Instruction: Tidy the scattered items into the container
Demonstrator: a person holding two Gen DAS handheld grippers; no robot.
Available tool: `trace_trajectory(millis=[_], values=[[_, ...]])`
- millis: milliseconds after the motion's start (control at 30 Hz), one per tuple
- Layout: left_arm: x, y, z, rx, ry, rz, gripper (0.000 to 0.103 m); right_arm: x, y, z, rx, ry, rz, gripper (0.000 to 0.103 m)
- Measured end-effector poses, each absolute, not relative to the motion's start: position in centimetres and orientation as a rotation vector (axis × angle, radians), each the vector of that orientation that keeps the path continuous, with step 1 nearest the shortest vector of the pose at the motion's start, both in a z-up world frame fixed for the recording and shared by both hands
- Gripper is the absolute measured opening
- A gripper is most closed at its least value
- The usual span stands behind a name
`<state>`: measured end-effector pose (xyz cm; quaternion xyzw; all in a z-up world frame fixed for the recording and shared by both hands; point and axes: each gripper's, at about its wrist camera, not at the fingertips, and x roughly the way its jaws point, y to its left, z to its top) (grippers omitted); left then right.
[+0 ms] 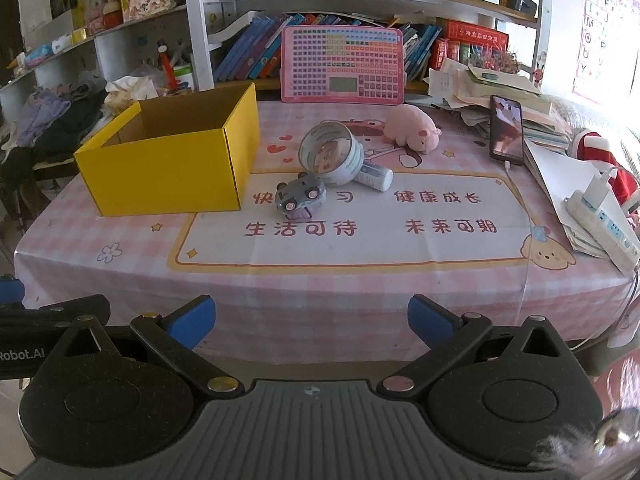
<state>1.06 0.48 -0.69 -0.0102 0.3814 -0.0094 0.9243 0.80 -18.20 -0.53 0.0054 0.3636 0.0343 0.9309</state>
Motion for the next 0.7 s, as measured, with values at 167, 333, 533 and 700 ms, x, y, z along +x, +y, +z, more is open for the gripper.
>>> trace_trajectory(millis=[167, 333, 533, 700], values=[[1.19, 0.37, -0.74, -0.023, 0.781, -0.028, 0.103, 0.84, -18.23, -0.51, 0.008, 0.744, 0.066, 0.103], [1.32, 0.53, -0.75, -0.039, 0.776, -0.045, 0.103, 0.92, -18.28, -0.55, 0.01, 0.743, 0.063, 0.103], [1.47, 0.48, -0.82, -0.03, 0.784, -0.047, 0.103, 1.06, -18.29, -0.55, 0.013, 0.744, 0.063, 0.103], [1.72, 0.33, -1.09, -0.009, 0.805, -0.05, 0.103, 1.35, -18.33, -0.58, 0.016, 0.74, 0.057, 0.103]])
